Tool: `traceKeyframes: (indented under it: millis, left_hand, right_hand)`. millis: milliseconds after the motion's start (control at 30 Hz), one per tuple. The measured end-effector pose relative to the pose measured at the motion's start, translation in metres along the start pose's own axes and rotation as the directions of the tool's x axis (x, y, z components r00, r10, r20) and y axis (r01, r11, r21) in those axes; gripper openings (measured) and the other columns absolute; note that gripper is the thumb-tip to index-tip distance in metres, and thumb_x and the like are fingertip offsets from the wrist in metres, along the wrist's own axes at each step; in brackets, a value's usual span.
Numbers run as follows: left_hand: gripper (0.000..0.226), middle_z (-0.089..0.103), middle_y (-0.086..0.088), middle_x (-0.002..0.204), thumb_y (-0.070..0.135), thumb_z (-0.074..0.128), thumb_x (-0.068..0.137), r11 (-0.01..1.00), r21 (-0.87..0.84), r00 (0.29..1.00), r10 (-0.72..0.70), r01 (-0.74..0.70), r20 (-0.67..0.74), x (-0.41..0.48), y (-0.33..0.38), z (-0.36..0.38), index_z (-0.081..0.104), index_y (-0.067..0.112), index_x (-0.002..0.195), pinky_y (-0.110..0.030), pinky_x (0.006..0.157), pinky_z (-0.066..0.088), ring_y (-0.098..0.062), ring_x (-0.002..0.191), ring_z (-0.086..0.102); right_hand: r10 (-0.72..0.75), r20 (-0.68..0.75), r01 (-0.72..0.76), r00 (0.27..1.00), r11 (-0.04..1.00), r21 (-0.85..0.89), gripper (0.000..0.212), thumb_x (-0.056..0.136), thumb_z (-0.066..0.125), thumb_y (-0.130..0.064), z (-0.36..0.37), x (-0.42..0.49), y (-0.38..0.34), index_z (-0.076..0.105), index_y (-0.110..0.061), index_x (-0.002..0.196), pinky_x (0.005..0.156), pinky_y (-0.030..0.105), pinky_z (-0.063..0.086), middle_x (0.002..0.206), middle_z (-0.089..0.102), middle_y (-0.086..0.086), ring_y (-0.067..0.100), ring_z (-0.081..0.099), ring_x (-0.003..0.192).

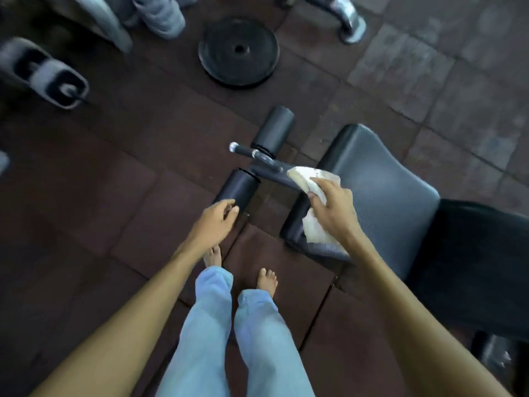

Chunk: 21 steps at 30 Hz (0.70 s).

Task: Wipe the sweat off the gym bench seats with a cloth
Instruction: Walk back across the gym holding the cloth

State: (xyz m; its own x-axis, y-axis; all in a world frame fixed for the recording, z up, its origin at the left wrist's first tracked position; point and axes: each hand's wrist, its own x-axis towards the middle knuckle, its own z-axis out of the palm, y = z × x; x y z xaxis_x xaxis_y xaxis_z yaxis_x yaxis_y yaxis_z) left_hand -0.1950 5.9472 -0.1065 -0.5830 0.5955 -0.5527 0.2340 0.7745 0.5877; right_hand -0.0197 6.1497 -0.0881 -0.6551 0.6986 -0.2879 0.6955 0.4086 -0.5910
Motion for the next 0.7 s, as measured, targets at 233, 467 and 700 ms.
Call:
traceKeyframes:
  millis: [233, 467, 700]
  left_hand:
    - [0.043, 0.059, 0.003, 0.129, 0.043, 0.046, 0.097, 0.984, -0.164, 0.945, -0.111, 0.062, -0.309, -0.103, -0.012, -0.153, 0.053, 0.02, 0.132, -0.027, 0.098, 0.04, -0.013, 0.118, 0.054]
    - [0.044, 0.061, 0.003, 0.123, 0.045, 0.045, 0.097, 0.839, -0.506, 0.773, -0.452, 0.199, -0.446, -0.236, -0.113, -0.202, 0.052, 0.02, 0.133, -0.033, 0.1, 0.044, -0.013, 0.115, 0.058]
    - [0.049, 0.06, 0.002, 0.13, 0.053, 0.041, 0.095, 0.599, -0.735, 0.537, -0.753, 0.319, -0.381, -0.304, -0.232, -0.23, 0.05, 0.023, 0.133, -0.037, 0.102, 0.043, -0.017, 0.117, 0.057]
  right_hand:
    - [-0.317, 0.221, 0.346, 0.922, 0.932, -0.106, 0.035, 0.099, 0.046, -0.028, -0.049, 0.022, -0.221, 0.056, -0.03, 0.132, 0.103, 0.051, 0.038, 0.139, 0.052, 0.003, 0.037, 0.037, 0.126]
    - [-0.599, 0.465, 0.72, 0.652, 0.681, -0.133, 0.038, 0.097, 0.05, -0.027, 0.028, -0.015, -0.394, 0.055, -0.026, 0.134, 0.101, 0.05, 0.04, 0.138, 0.056, 0.003, 0.043, 0.046, 0.121]
    - [-0.545, 0.745, 0.875, 0.385, 0.473, -0.106, 0.039, 0.097, 0.049, -0.034, 0.175, -0.078, -0.519, 0.052, -0.034, 0.136, 0.103, 0.046, 0.04, 0.138, 0.054, 0.004, 0.036, 0.043, 0.125]
